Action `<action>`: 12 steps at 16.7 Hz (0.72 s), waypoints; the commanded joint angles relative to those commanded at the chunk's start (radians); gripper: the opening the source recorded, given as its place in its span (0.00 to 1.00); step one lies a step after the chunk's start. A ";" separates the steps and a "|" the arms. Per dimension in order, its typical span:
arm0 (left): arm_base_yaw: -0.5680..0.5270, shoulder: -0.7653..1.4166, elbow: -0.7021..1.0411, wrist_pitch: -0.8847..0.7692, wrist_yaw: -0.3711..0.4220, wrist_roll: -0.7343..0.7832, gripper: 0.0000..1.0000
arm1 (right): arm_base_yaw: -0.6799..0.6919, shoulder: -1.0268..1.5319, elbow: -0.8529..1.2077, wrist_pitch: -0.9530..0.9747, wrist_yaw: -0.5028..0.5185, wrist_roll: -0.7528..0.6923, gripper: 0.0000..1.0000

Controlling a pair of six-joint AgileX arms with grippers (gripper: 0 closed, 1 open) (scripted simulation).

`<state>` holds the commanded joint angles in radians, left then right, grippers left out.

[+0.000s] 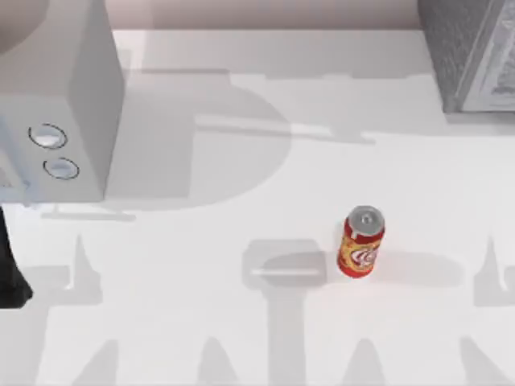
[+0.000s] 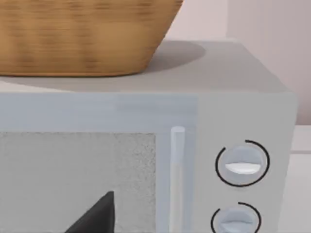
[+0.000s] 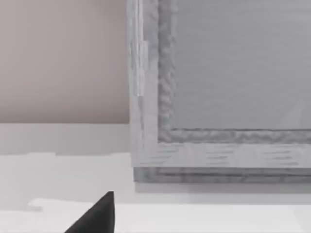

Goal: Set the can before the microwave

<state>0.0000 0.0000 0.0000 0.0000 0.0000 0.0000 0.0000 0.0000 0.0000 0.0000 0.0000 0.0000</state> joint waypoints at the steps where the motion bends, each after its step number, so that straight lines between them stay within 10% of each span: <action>1: 0.000 0.000 0.000 0.000 0.000 0.000 1.00 | 0.000 0.000 0.000 0.000 0.000 0.000 1.00; 12: -0.177 0.457 0.485 -0.314 0.008 0.004 1.00 | 0.000 0.000 0.000 0.000 0.000 0.000 1.00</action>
<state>-0.1767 0.4566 0.4848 -0.3138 0.0080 0.0042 0.0000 0.0000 0.0000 0.0000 0.0000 0.0000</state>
